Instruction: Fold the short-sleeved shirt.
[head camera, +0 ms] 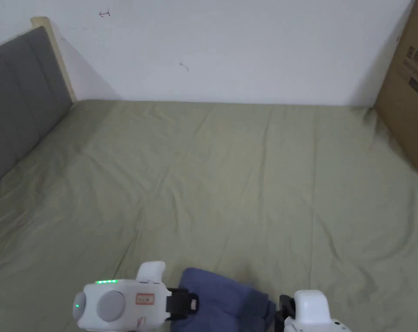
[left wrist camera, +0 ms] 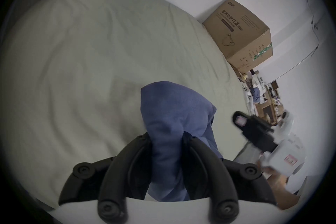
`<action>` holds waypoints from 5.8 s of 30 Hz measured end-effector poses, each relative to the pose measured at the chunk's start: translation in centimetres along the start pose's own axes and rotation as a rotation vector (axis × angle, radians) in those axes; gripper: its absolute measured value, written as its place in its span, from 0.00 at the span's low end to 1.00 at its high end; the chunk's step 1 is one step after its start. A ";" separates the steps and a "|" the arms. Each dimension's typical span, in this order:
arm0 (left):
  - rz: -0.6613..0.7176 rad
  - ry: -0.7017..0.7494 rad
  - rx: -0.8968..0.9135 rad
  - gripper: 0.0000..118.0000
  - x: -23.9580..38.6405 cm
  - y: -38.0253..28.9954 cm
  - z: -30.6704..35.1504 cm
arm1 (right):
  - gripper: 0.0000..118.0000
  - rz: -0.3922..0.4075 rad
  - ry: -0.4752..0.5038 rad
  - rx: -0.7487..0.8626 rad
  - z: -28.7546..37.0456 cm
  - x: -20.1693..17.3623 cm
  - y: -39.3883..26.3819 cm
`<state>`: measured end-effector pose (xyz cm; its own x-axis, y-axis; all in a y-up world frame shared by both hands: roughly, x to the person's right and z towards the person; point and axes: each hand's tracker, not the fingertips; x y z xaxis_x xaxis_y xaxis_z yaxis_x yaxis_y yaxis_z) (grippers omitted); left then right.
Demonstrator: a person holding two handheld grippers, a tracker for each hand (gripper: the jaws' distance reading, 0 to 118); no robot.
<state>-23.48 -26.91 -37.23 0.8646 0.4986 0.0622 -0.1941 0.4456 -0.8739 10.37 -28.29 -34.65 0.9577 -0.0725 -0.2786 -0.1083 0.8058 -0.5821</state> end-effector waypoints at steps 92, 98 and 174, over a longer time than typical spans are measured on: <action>-0.449 0.403 1.044 0.00 18.7 1.8 14.8 | 0.00 0.097 -0.215 0.621 19.5 4.8 16.9; -0.447 0.404 1.040 0.00 18.6 1.7 14.9 | 0.00 0.100 -0.210 0.624 19.5 4.6 17.0; -0.396 0.408 1.072 0.51 17.2 1.4 15.5 | 0.96 0.098 -0.242 0.628 19.4 3.7 16.5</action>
<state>-16.08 -6.22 -29.95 0.9959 0.0037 -0.0907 -0.0013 0.9997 0.0255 17.29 -3.90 -30.44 0.9920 0.0930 -0.0859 -0.0923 0.9957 0.0117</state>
